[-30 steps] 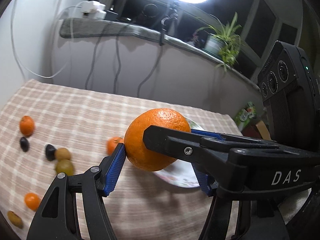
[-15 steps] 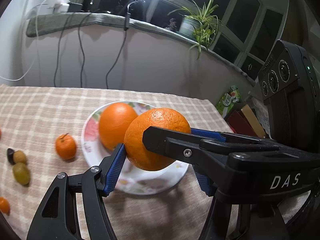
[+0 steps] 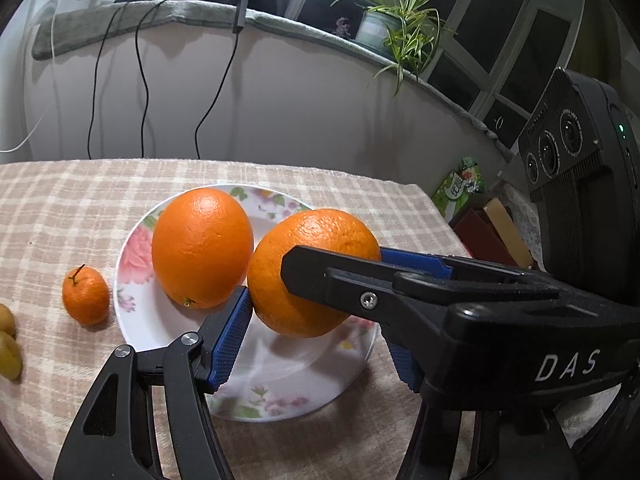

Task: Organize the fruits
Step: 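Carry the second orange with the right tool onto the plate, then open the right tool to release the orange and withdraw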

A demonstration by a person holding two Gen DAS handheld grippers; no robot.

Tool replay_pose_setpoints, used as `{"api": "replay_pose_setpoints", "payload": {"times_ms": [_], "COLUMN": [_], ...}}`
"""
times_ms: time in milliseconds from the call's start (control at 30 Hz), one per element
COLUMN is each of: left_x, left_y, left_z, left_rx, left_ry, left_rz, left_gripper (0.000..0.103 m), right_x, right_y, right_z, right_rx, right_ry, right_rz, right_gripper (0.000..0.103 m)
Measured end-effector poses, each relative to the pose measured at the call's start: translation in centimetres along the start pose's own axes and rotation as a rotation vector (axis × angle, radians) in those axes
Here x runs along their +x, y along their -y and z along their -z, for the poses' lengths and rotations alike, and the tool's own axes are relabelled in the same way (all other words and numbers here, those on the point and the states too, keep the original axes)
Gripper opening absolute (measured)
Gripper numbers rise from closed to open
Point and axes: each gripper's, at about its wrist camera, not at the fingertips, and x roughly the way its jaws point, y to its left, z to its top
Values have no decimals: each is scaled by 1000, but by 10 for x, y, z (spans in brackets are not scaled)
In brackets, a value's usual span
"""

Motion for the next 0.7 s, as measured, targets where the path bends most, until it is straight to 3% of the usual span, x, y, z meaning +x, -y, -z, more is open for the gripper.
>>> {"api": "replay_pose_setpoints", "payload": {"times_ms": [500, 700], "left_x": [14, 6], "left_y": [-1, -3], "left_z": [-7, -7], "left_rx": [8, 16], "left_ry": [-25, -17], "left_rz": [-14, -15], "left_gripper": [62, 62], "right_x": [13, 6], "right_y": [11, 7], "right_z": [1, 1], "right_rx": [27, 15], "right_ry": [-21, 19], "right_rz": [12, 57], "right_gripper": [75, 79]}}
